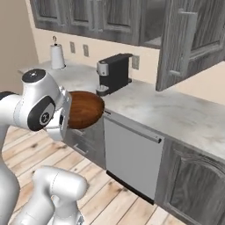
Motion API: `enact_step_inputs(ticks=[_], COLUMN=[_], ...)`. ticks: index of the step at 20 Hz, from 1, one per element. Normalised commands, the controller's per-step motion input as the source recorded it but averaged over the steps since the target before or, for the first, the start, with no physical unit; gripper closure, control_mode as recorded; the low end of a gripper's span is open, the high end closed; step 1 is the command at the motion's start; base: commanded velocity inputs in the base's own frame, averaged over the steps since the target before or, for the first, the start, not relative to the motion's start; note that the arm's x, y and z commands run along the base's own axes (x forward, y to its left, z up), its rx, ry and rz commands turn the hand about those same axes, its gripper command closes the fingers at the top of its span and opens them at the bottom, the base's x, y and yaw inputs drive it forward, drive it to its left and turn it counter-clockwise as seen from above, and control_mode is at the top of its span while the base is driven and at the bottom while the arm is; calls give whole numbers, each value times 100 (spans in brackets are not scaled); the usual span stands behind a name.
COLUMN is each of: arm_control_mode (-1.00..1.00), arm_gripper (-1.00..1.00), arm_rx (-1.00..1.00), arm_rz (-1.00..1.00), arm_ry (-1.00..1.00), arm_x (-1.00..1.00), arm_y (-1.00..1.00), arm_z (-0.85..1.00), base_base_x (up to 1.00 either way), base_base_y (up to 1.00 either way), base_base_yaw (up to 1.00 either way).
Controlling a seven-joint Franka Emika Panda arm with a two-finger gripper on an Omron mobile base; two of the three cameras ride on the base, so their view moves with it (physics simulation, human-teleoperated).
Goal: Pick the mug and place it in the sink. Pick the bowl and place it in the open cabinet and then close the cabinet.
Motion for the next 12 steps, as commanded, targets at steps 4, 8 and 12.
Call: enact_step_inputs(ticks=[4,8,12], arm_control_mode=[100,100,100], arm_gripper=[100,100,100], arm_rx=[0,0,0], arm_rz=[0,0,0], arm_ry=[0,0,0], arm_x=[0,0,0], arm_y=[0,0,0], arm_z=[0,0,0], base_base_x=[94,100,99], base_base_y=[77,100,59], base_base_yaw=[-27,-39,-52])
